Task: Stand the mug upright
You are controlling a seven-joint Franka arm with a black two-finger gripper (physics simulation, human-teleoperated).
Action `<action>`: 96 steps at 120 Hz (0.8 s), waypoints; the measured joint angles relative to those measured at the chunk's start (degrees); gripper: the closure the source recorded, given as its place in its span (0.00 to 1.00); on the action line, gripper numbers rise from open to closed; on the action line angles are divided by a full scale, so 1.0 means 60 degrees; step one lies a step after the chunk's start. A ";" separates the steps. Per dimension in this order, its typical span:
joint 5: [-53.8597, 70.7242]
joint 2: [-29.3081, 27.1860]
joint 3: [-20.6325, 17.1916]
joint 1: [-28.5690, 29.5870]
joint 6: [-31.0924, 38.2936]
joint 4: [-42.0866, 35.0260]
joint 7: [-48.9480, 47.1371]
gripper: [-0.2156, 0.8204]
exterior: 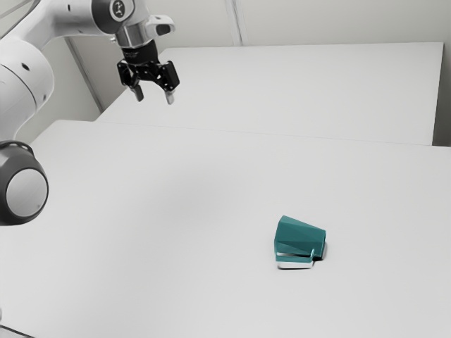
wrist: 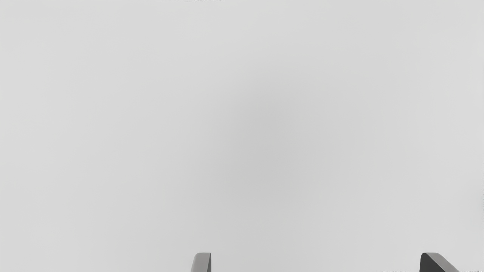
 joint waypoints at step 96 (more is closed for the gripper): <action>-0.5974 -0.3724 0.0053 0.0117 0.3388 -0.8673 0.0950 0.21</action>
